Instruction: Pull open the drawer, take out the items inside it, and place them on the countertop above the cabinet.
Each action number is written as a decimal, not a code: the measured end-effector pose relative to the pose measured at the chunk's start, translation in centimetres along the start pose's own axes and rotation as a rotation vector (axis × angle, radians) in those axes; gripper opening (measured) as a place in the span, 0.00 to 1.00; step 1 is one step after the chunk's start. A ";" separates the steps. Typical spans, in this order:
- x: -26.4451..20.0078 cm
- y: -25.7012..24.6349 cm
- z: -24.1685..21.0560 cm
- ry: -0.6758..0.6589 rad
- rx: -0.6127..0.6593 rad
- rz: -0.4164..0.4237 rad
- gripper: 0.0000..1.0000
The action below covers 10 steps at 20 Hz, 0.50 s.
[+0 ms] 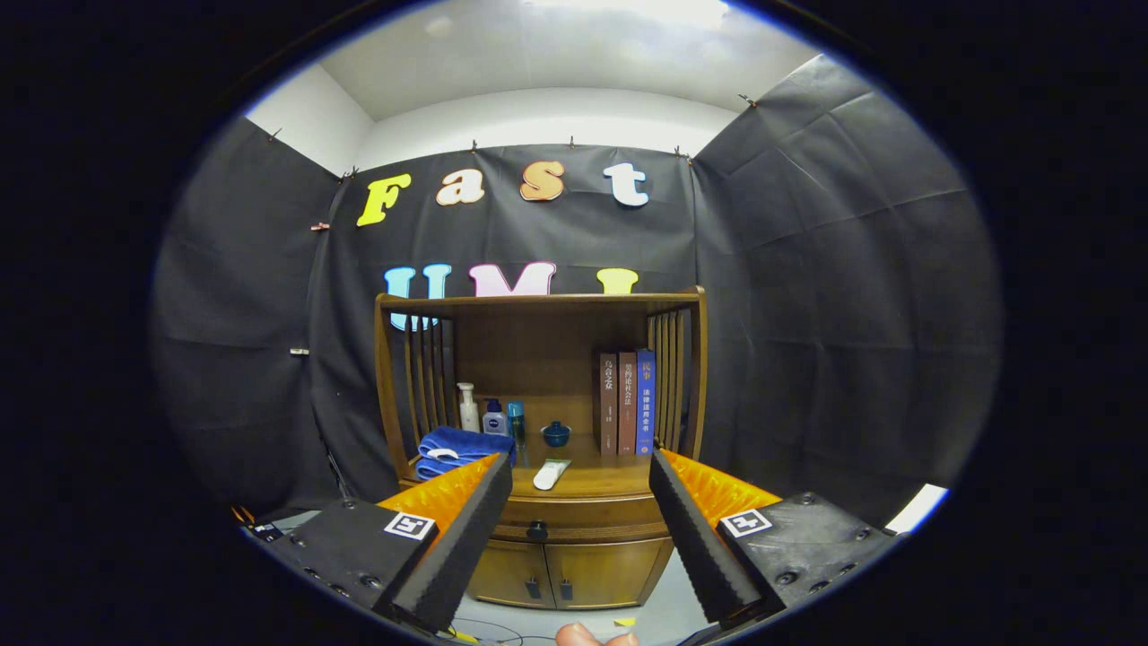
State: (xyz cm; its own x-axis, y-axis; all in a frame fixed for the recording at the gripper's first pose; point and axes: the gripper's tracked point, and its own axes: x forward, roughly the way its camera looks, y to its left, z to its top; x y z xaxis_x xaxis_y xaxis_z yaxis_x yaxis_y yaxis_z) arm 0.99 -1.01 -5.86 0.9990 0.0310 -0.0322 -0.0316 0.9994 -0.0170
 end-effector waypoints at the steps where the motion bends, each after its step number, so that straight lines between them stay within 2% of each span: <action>1: 0.0 -0.1 0.1 -0.004 -0.003 -0.001 1.00; 10: 0.6 -0.1 -0.5 0.002 0.006 -0.004 1.00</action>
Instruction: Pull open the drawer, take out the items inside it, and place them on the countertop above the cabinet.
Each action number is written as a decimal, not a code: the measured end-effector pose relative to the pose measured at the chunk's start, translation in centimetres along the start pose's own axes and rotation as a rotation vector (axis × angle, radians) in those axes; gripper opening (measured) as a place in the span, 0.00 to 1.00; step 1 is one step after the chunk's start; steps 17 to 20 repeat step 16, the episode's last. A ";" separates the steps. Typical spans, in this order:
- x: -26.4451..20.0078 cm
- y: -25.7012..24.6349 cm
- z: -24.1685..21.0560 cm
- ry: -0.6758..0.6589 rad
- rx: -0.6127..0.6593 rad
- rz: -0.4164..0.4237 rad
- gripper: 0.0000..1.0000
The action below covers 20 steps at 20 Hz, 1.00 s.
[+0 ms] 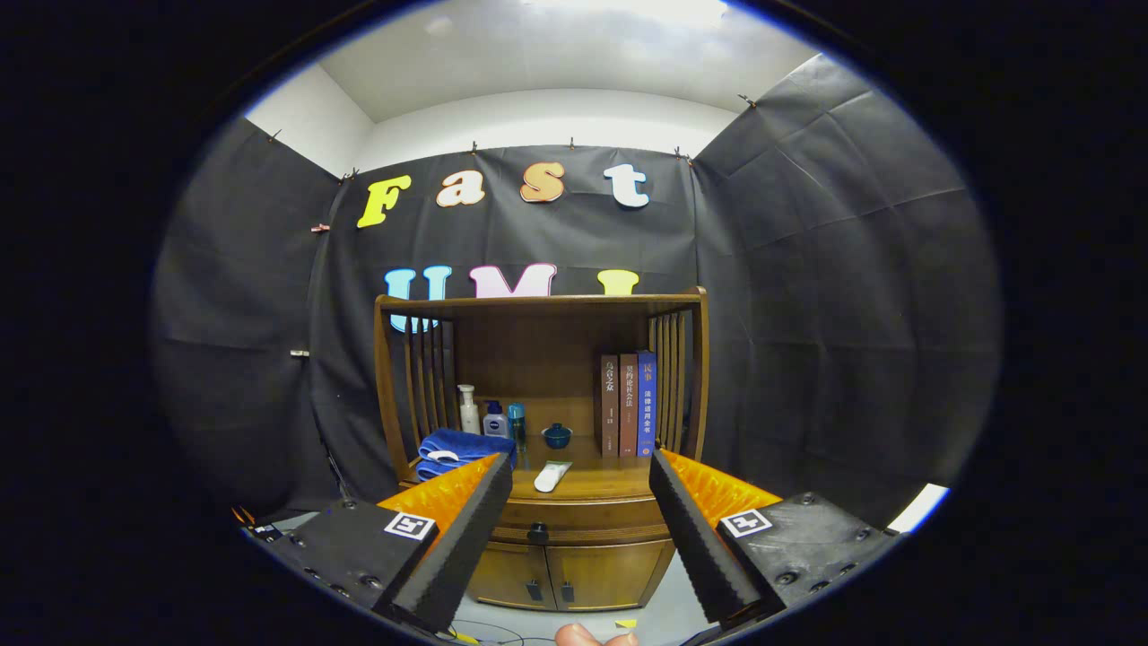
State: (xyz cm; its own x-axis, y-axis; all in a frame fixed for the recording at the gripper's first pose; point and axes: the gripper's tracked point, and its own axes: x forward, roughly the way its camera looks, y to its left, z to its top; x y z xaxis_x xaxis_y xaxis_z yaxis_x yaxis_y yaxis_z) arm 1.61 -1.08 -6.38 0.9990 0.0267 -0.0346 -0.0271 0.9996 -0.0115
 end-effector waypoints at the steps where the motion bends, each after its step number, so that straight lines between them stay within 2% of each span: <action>1: 0.0 0.0 -0.1 0.003 0.005 -0.001 1.00; 20: -0.3 0.9 0.0 -0.017 -0.017 0.003 1.00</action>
